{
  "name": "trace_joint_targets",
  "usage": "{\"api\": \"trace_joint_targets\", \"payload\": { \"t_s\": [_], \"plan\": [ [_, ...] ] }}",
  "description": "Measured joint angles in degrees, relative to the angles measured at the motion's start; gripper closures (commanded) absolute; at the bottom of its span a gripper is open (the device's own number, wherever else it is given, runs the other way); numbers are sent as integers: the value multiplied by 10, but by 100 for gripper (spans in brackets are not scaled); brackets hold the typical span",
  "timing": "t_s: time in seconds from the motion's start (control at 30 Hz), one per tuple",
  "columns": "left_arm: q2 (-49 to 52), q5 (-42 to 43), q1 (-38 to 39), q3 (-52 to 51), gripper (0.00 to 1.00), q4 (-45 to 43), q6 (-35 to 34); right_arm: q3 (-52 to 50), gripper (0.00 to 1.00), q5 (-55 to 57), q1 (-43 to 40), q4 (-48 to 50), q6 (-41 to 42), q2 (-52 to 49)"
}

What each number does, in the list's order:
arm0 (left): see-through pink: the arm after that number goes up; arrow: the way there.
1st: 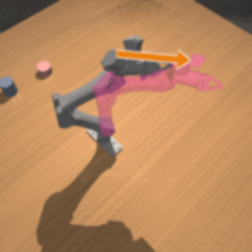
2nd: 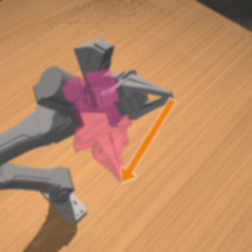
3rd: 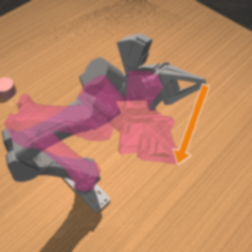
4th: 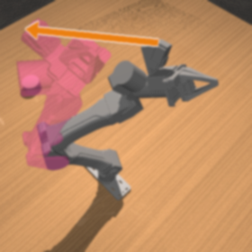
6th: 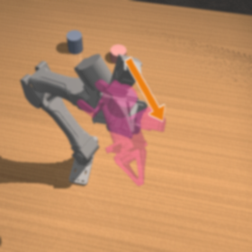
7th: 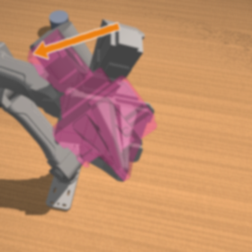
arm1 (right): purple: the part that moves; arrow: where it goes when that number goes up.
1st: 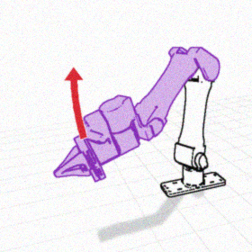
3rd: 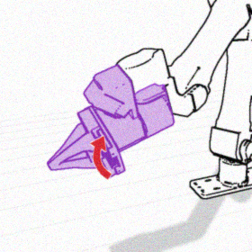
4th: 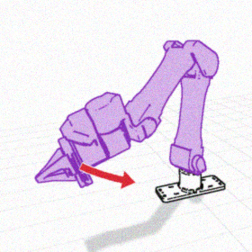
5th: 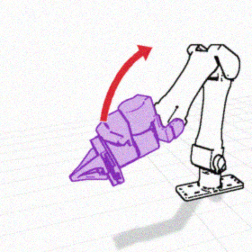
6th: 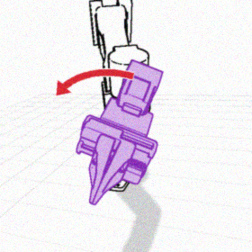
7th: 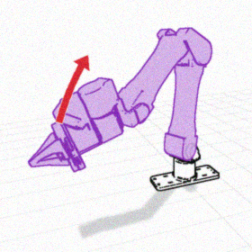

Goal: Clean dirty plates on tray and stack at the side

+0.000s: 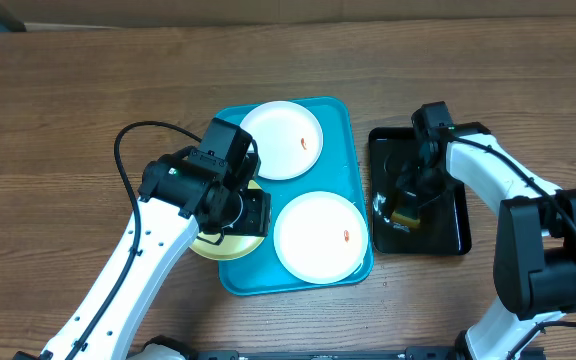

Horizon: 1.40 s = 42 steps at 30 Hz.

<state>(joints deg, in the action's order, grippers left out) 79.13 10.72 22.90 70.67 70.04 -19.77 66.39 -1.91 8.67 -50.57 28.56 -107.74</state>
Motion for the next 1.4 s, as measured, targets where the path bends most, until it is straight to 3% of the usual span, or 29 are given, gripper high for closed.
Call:
{"api": "trace_joint_targets", "payload": {
  "t_s": [0.17, 0.23, 0.3, 0.33, 0.47, 0.5, 0.7, 0.8, 0.87, 1.1, 1.27, 1.33, 1.4],
  "plan": [
    [0, 2, 0, 0, 35, -5, 0, 11, 93, 1, 0, -20, -17, 0],
    [0, 2, 0, 0, 34, -11, 0, 28, 78, 4, 0, -45, -39, 0],
    [0, 2, 0, 0, 31, -12, 0, 50, 52, 9, 0, -65, -66, 5],
    [0, 2, 0, 0, 30, -13, 0, 57, 44, 9, 0, -72, -71, 10],
    [0, 2, 0, 0, 25, -16, 0, 73, 33, -2, 0, -114, -92, 34],
    [0, 2, 0, 0, 23, -20, 0, 71, 34, -14, 0, -119, -95, 39],
    [0, 2, 0, 0, 23, -26, 0, -12, 58, -37, 0, -47, -78, 41],
    [0, 2, 0, 1, 22, -26, 0, -61, 85, -37, 0, 0, -69, 42],
    [0, 2, 0, 1, 21, -26, 0, -80, 95, -37, -1, 19, -60, 54],
    [0, 2, 0, 1, 21, -26, 0, -74, 95, -37, -1, 4, -56, 57],
    [0, 2, 0, 2, 14, -26, 0, -8, 61, -37, -1, -41, -88, 56],
    [0, 2, 0, 2, 5, -26, -1, 18, 44, -37, -1, -48, -98, 57],
    [0, 3, 0, 2, 4, -26, -2, 27, 39, -36, -1, -58, -108, 62]
  ]
}}
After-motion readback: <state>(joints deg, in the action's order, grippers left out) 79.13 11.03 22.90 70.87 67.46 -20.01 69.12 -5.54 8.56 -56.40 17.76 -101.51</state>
